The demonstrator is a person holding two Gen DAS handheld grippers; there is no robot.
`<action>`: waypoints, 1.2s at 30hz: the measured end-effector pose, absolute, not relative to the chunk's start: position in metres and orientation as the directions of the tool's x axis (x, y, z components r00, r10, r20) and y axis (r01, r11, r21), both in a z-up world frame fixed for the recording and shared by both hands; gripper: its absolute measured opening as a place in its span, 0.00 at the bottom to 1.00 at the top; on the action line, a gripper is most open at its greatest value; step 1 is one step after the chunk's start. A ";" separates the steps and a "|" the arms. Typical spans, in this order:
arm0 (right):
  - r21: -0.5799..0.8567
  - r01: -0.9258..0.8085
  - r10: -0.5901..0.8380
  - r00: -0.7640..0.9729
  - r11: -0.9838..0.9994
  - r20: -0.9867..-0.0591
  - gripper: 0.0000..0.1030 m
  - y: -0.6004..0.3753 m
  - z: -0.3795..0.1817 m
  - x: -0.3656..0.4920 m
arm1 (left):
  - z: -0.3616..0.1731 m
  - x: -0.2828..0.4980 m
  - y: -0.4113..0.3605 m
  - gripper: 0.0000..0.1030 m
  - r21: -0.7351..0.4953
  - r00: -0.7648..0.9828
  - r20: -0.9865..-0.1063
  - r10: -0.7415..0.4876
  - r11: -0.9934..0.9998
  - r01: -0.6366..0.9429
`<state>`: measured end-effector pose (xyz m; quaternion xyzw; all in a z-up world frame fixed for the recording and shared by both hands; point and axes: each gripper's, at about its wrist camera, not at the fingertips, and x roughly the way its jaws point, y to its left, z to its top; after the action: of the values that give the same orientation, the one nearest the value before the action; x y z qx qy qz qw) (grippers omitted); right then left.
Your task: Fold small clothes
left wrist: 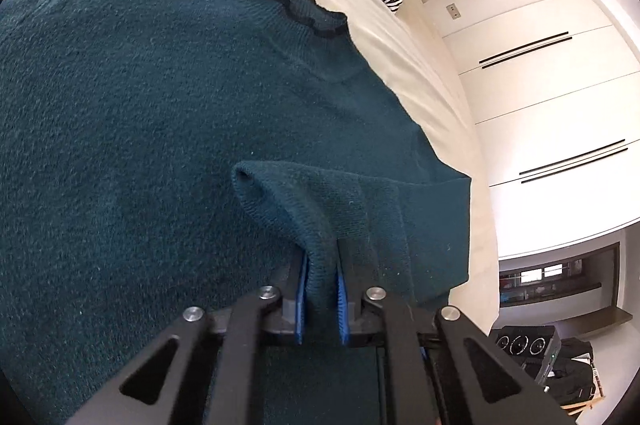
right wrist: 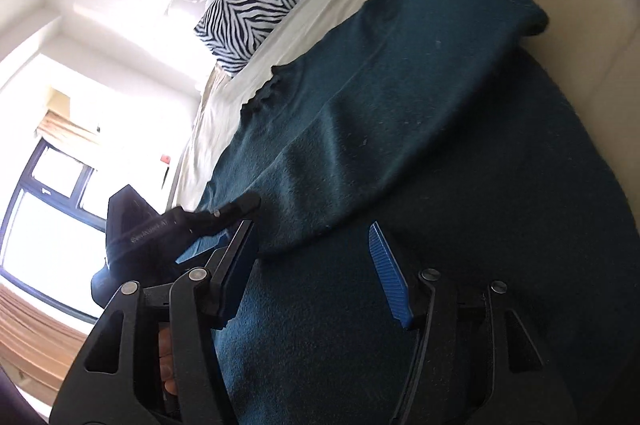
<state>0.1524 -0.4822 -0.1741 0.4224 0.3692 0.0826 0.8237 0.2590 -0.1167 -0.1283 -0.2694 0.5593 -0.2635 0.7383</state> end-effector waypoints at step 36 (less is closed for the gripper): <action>0.837 0.252 0.422 0.771 0.486 -0.478 0.56 -0.600 -0.139 0.272 | -0.150 0.301 -0.025 0.19 -0.556 0.483 -0.692 -0.537 0.823 0.119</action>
<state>0.2722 -0.5996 -0.1395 0.5041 0.3344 0.0533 0.7945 0.3008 -0.0248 -0.1496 -0.2231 0.4686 -0.1972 0.8317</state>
